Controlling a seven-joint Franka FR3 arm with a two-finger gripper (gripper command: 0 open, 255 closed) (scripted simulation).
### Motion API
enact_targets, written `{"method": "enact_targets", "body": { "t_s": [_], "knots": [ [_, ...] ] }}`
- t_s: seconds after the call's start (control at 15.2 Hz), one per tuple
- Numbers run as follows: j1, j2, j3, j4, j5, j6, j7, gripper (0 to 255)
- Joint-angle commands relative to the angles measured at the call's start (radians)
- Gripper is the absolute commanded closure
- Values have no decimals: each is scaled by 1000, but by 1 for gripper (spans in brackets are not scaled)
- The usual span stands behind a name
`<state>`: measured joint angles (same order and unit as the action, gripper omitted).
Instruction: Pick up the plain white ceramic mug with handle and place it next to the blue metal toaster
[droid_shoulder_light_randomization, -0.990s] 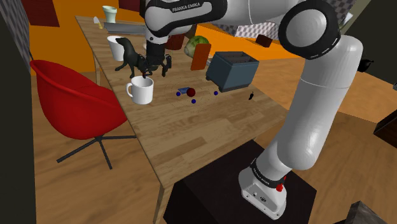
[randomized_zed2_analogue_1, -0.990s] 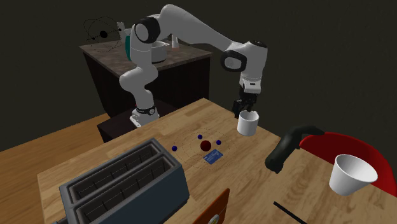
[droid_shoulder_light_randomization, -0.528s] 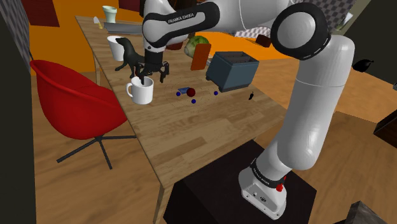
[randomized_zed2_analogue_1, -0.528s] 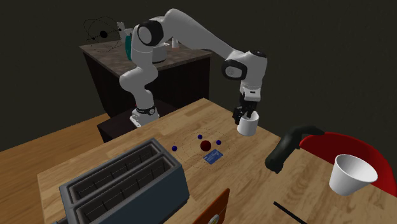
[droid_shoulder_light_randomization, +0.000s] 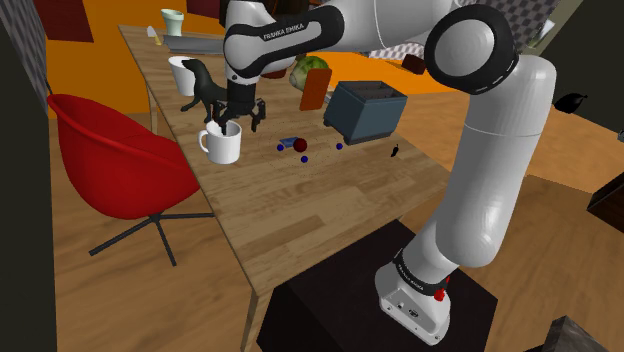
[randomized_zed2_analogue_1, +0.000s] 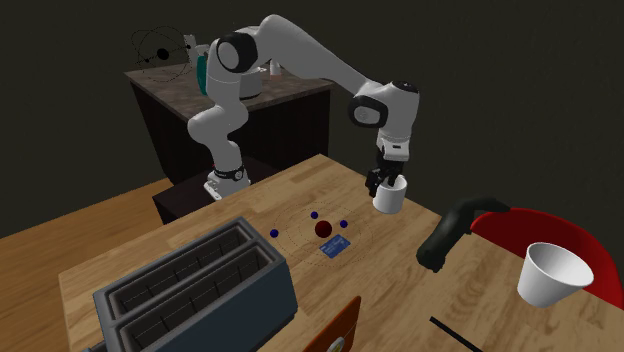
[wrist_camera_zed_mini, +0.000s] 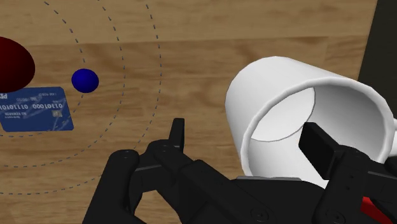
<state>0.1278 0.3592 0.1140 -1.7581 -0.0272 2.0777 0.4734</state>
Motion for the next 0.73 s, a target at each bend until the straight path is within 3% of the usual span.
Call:
{"method": "enact_targets", "body": {
  "t_s": [0.0, 0.66],
  "knots": [
    [0, 0, 0, 0, 0, 0, 0, 255],
    [0, -5, 0, 6, 1, -11, 0, 255]
  ]
}}
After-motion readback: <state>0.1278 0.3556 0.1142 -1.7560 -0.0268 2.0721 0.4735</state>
